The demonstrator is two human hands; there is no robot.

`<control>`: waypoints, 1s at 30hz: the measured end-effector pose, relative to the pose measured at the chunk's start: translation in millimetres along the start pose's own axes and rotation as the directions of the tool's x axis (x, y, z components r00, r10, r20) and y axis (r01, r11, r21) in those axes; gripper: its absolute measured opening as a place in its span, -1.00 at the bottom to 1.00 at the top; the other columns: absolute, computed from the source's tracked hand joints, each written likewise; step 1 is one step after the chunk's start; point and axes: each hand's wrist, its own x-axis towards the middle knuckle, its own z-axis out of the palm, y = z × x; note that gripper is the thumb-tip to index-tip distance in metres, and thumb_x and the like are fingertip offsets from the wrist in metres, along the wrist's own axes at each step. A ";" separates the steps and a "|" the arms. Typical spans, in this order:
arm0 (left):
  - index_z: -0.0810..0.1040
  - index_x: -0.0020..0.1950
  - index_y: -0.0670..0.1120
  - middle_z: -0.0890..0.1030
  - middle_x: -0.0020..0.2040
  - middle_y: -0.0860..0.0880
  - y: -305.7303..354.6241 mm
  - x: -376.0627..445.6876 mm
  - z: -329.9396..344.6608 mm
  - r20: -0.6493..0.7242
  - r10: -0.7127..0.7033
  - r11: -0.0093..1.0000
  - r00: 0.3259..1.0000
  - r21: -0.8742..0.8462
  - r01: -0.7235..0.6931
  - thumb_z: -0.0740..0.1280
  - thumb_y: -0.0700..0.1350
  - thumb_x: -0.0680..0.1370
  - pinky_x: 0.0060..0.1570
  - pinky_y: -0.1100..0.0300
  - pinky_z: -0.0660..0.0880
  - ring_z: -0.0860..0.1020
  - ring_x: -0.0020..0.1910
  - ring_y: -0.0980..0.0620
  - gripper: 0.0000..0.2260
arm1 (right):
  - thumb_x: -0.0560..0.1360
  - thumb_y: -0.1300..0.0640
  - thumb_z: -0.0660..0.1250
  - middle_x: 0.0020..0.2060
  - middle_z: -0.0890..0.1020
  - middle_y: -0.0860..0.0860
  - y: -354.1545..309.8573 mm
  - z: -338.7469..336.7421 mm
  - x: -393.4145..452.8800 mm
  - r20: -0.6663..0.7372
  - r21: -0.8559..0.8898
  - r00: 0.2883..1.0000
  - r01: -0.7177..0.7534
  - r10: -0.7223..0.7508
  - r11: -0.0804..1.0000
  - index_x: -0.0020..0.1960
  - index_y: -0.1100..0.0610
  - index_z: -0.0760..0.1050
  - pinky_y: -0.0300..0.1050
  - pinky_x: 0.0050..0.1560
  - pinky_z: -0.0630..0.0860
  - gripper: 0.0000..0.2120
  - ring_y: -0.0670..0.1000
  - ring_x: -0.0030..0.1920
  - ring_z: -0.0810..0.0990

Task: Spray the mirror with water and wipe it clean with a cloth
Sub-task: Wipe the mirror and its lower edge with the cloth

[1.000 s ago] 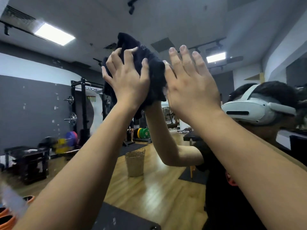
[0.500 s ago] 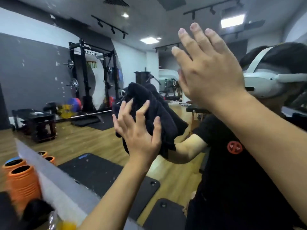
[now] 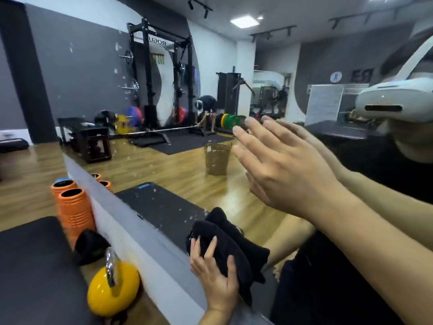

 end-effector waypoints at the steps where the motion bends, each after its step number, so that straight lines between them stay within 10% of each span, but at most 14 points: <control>1: 0.32 0.46 0.15 0.26 0.52 -0.12 0.7 1.4 1.6 -0.003 -0.028 1.000 1.000 -0.013 0.028 0.09 0.32 0.64 0.48 -0.13 0.15 0.17 0.58 -0.09 -0.55 | 0.61 0.13 0.08 0.45 0.41 0.29 -3.2 7.6 -5.7 0.056 -0.014 0.998 0.005 -0.004 1.000 0.36 0.31 0.47 0.22 0.51 0.21 -0.57 0.30 0.49 0.32; 10: 0.39 0.43 0.06 0.21 0.55 0.13 -0.9 17.5 9.1 -0.089 -0.038 0.999 0.995 -0.017 0.037 0.22 0.14 0.59 0.45 -0.23 0.15 0.15 0.59 0.04 -0.57 | 0.59 0.15 0.12 0.43 0.43 0.30 -4.2 18.0 -10.6 0.063 -0.009 0.997 -0.038 0.038 0.999 0.30 0.32 0.50 0.18 0.56 0.12 -0.61 0.29 0.50 0.32; 15: 0.42 0.40 0.03 0.30 0.51 -0.08 19.1 52.1 7.3 -0.106 0.139 0.990 0.985 0.009 -0.139 0.22 0.05 0.55 0.45 -0.41 0.12 0.17 0.59 -0.05 -0.59 | 0.58 0.21 0.12 0.41 0.44 0.31 -5.8 17.4 -8.6 0.063 -0.006 0.996 -0.058 0.058 0.998 0.28 0.33 0.50 0.16 0.55 0.14 -0.64 0.30 0.48 0.35; 30: 0.44 0.35 0.04 0.37 0.45 -0.07 156.8 202.9 -0.2 -0.170 0.239 0.970 0.956 0.096 -0.225 0.05 0.24 0.68 0.51 -0.29 0.08 0.26 0.55 -0.13 -0.59 | 0.52 0.18 0.26 0.19 0.68 0.04 10.2 -8.9 22.1 -0.151 0.522 0.914 -0.251 0.378 0.815 -0.07 0.03 0.72 0.00 0.25 0.49 -0.75 0.04 0.30 0.58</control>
